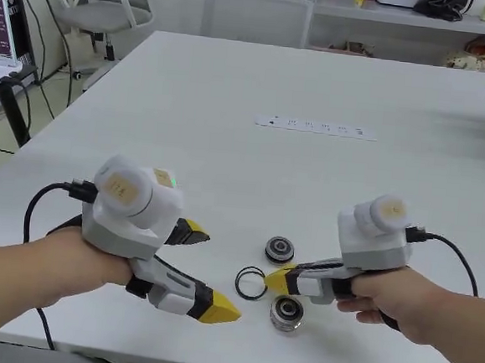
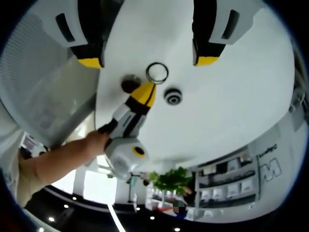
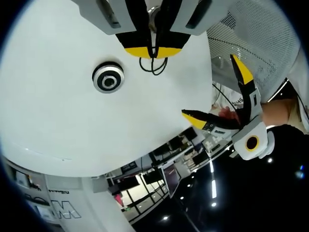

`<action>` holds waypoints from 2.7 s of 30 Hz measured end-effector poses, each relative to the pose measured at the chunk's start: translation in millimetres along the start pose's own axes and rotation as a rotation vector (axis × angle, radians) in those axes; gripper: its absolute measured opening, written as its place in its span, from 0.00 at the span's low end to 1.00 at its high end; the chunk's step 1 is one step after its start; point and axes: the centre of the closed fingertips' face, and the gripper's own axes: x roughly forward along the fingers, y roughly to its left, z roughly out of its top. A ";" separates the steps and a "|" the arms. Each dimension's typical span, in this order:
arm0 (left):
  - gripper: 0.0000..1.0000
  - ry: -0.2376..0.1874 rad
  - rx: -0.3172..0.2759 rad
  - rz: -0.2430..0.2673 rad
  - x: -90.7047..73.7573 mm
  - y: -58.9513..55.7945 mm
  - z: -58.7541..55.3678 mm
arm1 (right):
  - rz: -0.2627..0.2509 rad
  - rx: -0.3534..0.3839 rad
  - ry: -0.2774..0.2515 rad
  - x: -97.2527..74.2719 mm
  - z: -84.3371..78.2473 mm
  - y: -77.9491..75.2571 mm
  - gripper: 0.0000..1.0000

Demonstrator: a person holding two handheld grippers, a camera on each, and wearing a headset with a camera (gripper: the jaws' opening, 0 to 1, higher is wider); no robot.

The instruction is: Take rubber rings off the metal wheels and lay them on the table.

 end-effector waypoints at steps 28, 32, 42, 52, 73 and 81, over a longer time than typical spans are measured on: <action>0.72 -0.010 -0.023 0.011 2.5 16.0 10.1 | -0.034 -0.029 -0.103 -28.7 27.4 -11.2 0.14; 0.70 -0.012 -0.027 0.018 5.2 24.6 13.6 | -0.054 -0.046 -0.109 -32.6 28.7 -17.5 0.17; 0.63 -0.034 -0.049 0.030 13.5 38.0 19.9 | -0.096 -0.084 -0.098 -35.3 25.9 -31.0 0.22; 0.59 -0.026 -0.036 0.028 27.0 42.0 22.1 | -0.124 -0.117 -0.080 -33.8 22.9 -42.6 0.24; 0.47 -0.033 -0.028 0.012 51.0 48.7 29.9 | -0.139 -0.150 -0.047 -23.9 16.7 -60.1 0.21; 0.44 -0.037 -0.023 0.002 61.5 48.4 33.6 | -0.132 -0.176 -0.034 -19.6 15.8 -58.7 0.19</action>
